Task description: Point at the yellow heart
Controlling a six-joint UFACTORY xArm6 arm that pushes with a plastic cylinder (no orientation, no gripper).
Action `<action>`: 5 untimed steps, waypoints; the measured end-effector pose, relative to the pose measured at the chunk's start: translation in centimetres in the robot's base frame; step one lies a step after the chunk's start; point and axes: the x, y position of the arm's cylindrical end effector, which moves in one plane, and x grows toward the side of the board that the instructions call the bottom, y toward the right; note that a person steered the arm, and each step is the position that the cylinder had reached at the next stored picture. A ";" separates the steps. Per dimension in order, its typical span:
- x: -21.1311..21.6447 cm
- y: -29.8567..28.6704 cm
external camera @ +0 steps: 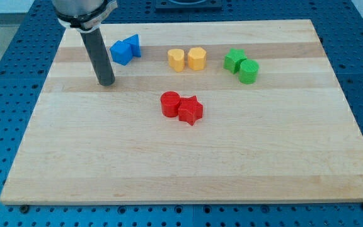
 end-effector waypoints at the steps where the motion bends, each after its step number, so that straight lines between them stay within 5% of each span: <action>1: 0.0 0.1; 5: -3.1 3.3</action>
